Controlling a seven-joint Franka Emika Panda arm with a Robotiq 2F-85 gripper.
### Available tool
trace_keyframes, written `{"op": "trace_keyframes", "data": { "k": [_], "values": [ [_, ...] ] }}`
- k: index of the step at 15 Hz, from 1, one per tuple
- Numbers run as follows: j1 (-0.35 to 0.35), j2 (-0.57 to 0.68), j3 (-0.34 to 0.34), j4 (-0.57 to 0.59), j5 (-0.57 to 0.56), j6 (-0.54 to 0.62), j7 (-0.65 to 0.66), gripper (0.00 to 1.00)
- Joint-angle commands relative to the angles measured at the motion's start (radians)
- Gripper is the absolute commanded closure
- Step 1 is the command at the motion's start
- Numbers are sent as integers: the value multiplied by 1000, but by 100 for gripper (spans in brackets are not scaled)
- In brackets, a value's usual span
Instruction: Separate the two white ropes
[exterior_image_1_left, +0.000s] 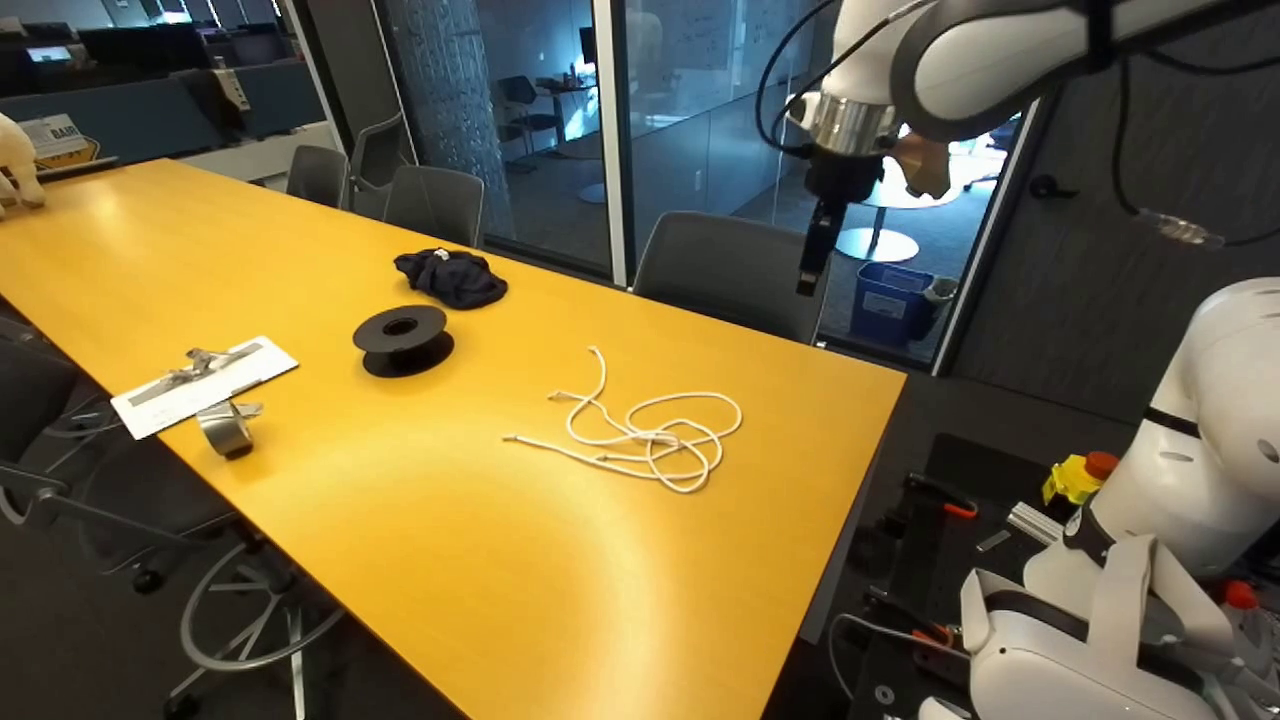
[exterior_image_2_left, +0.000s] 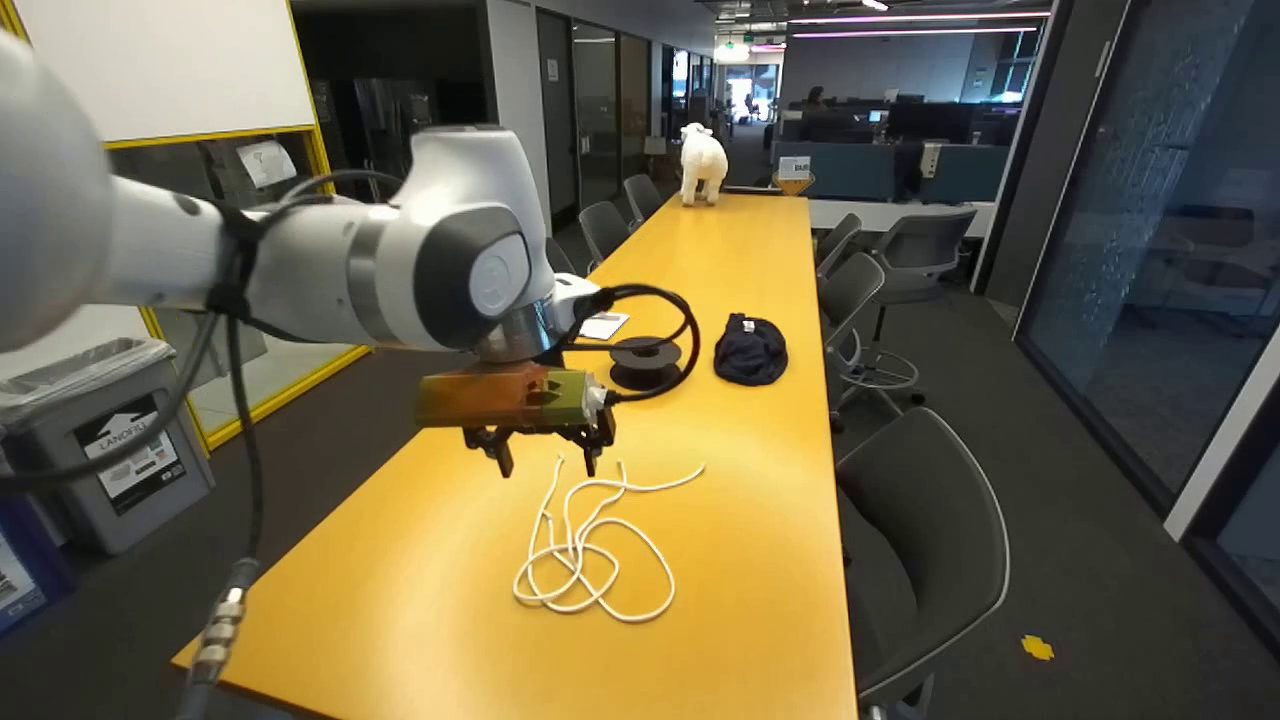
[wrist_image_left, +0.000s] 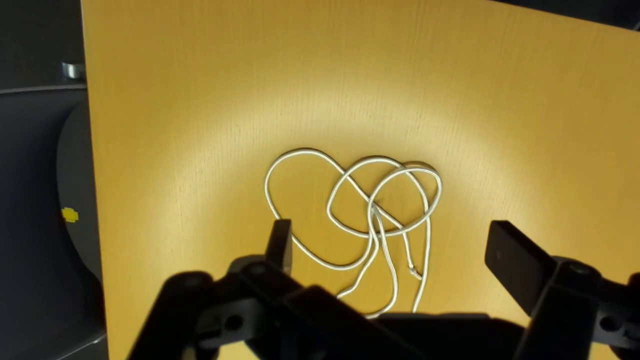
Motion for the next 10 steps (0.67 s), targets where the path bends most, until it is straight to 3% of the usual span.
{"op": "trace_keyframes", "data": {
  "k": [1,4,10],
  "values": [
    [29,263,-37,88,50,119,-96,0],
    [33,465,-39,173,127,187,-182,0],
    [-30,807,38,453,291,167,-354,0]
  ]
}}
